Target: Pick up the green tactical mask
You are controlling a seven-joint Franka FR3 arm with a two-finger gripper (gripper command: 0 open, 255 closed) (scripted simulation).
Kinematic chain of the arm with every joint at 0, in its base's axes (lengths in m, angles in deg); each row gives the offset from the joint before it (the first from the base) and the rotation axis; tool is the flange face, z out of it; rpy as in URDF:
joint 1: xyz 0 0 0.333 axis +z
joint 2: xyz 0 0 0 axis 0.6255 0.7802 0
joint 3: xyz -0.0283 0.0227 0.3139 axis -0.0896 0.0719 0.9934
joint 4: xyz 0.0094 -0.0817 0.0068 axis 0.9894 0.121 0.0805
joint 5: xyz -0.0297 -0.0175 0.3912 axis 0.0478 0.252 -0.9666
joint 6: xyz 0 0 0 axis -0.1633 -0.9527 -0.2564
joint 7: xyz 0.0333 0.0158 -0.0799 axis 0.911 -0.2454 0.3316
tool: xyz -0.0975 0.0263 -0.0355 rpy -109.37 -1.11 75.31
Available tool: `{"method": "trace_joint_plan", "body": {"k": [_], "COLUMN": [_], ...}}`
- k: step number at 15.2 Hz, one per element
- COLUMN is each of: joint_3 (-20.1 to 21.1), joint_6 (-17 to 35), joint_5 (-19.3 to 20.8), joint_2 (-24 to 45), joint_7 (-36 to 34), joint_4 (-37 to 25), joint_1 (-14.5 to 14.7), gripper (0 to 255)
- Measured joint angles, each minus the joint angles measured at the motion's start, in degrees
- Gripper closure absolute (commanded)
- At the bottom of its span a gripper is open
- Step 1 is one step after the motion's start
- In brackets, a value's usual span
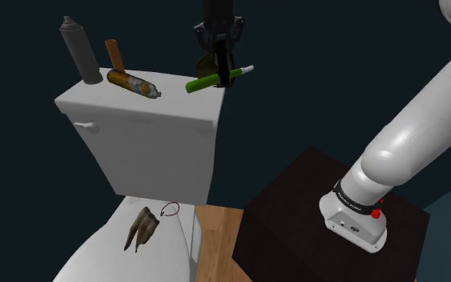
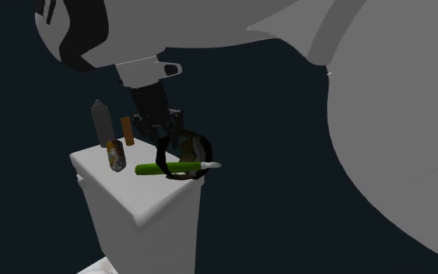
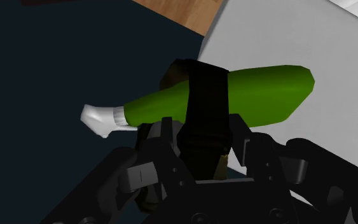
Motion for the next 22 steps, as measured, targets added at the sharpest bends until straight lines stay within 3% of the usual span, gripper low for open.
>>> {"method": "trace_joint_plan", "body": {"k": [8,22], "joint_3": [0.01,0.96], "joint_6": [-0.87,-12.14], "joint_5": [0.06,1.9], "joint_2": [0.18,4.24], "joint_7": [0.14,0.69], "joint_4": [-1.02,-15.84], "joint_1": [-0.01,0.53], "gripper": [255,255]}}
